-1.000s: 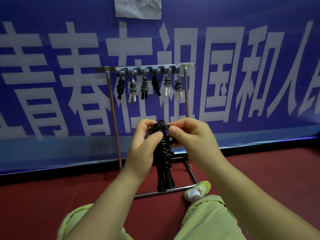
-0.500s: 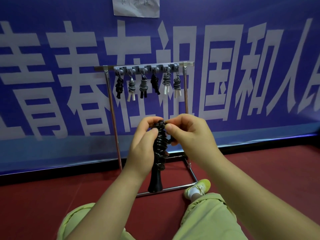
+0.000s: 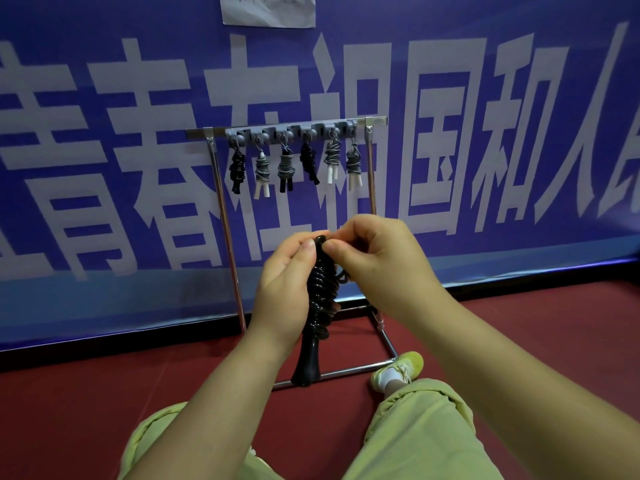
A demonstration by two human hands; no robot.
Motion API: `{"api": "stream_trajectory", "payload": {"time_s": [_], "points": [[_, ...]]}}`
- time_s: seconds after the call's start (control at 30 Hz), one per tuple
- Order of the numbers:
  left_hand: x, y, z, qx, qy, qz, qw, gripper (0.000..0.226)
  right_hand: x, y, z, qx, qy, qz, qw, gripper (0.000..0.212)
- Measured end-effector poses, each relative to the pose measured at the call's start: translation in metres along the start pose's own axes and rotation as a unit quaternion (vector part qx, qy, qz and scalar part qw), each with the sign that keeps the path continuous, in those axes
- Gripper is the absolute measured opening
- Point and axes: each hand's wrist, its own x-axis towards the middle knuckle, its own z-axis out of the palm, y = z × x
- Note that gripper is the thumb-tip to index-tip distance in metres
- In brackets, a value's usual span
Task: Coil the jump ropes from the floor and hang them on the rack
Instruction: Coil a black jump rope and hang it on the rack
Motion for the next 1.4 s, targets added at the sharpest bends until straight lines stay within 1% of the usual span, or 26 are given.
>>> {"api": "stream_trajectory", "payload": {"time_s": [0.1,0.13,0.23,0.3,0.37,0.47,0.57,0.7,0.77,0.93,1.07,1.17,1.23,1.33,1.4], "points": [[0.002,0.0,0.001,0.005,0.01,-0.006,1.0,0.032,0.004,0.0,0.001,-0.015,0.001,0.013,1.0,0.017],[0.004,0.001,0.001,0.004,0.014,-0.01,1.0,0.032,0.006,-0.001,0.002,-0.003,0.0,0.023,1.0,0.019],[0.008,0.002,-0.001,-0.011,0.016,-0.027,0.999,0.03,0.012,-0.003,0.005,0.104,-0.022,0.077,0.991,0.018],[0.008,0.003,-0.005,-0.046,0.015,-0.048,0.998,0.029,0.014,-0.004,0.007,0.151,-0.045,0.104,0.982,0.016],[0.008,0.002,-0.011,-0.092,0.005,-0.077,0.993,0.026,0.014,-0.004,0.008,0.158,-0.064,0.114,0.979,0.015],[0.006,0.003,-0.015,-0.162,-0.036,-0.111,0.98,0.023,0.012,-0.007,0.005,0.165,-0.074,0.124,0.976,0.016],[0.005,0.004,-0.014,-0.179,-0.05,-0.109,0.976,0.029,0.012,-0.011,0.001,0.19,-0.064,0.134,0.97,0.02],[0.005,0.003,-0.011,-0.182,-0.037,-0.104,0.977,0.037,0.014,-0.013,0.002,0.166,-0.059,0.141,0.974,0.021],[0.005,0.0,-0.01,-0.19,-0.035,-0.115,0.974,0.041,0.015,-0.012,0.004,0.147,-0.052,0.141,0.978,0.021],[0.007,-0.005,-0.009,-0.24,-0.052,-0.151,0.958,0.024,0.014,-0.015,0.007,0.073,-0.021,0.107,0.991,0.024],[0.008,-0.007,-0.006,-0.238,-0.049,-0.159,0.957,0.024,0.011,-0.015,0.006,0.039,-0.013,0.102,0.994,0.025],[0.009,-0.008,-0.004,-0.229,-0.047,-0.15,0.961,0.034,0.007,-0.012,0.011,0.067,0.009,0.108,0.992,0.026],[0.01,-0.008,-0.004,-0.218,-0.049,-0.137,0.965,0.033,0.004,-0.008,0.01,0.09,0.015,0.106,0.99,0.026],[0.01,-0.006,-0.004,-0.227,-0.058,-0.13,0.964,0.024,-0.004,-0.003,0.0,0.132,-0.029,0.076,0.988,0.018],[0.007,-0.007,-0.002,-0.235,-0.064,-0.139,0.96,0.024,-0.012,0.003,-0.007,0.159,-0.05,0.063,0.984,0.019]]}}
